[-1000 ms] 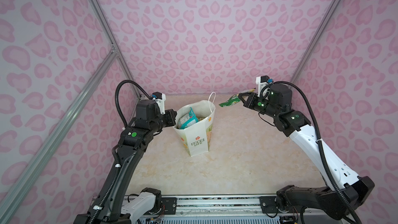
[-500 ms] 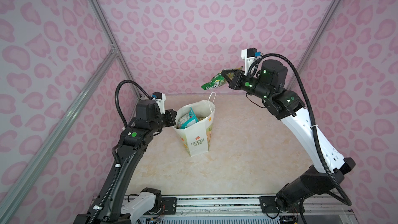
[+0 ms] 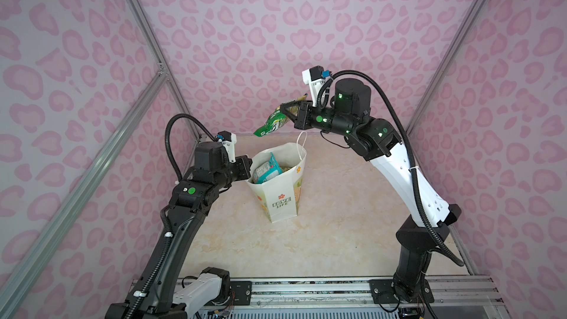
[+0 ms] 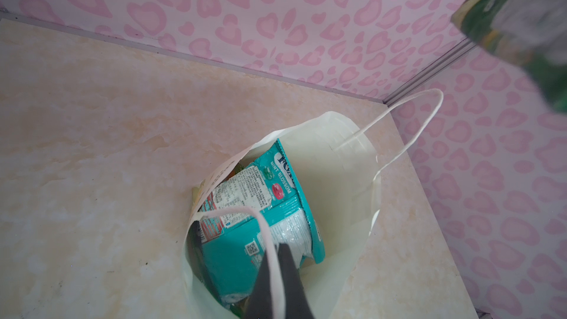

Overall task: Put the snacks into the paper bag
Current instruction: 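Carry the green pack with the right gripper up over the bag opening, then lower the green pack into the bag beside the teal pack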

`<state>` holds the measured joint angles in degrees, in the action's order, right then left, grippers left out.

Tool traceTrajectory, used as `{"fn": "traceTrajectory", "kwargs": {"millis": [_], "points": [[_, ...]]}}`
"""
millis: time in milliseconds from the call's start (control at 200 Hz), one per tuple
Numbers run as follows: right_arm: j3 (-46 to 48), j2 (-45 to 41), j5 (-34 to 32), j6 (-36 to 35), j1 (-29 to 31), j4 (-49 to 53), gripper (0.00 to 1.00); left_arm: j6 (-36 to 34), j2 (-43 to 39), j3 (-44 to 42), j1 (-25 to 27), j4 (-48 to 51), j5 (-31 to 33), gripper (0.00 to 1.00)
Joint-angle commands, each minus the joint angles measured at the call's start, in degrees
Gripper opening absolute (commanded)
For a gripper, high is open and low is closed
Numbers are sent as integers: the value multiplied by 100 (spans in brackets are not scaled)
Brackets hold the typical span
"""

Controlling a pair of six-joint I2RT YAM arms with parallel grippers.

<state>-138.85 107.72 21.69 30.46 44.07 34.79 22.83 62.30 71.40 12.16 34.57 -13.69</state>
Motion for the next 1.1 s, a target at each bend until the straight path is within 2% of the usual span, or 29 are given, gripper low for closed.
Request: {"fn": "traceTrajectory", "kwargs": {"millis": [0,410,685,935,1095], "points": [[174,41,57,-116,61,-57,0,-31,10,-12,0,-187,-63,4],[1886,-365,37,-146,89,-279,0,-33,-34,-13,1,-187,-59,4],[2598,-480,18,-87,39,-426,0,-42,-23,-12,-1,-176,-22,4],[2994,-384,133,111,108,-620,0,-42,1,-12,1,-176,-54,4],[2404,-15,221,-32,228,-257,0,-41,16,-12,-4,-183,-71,4]]}}
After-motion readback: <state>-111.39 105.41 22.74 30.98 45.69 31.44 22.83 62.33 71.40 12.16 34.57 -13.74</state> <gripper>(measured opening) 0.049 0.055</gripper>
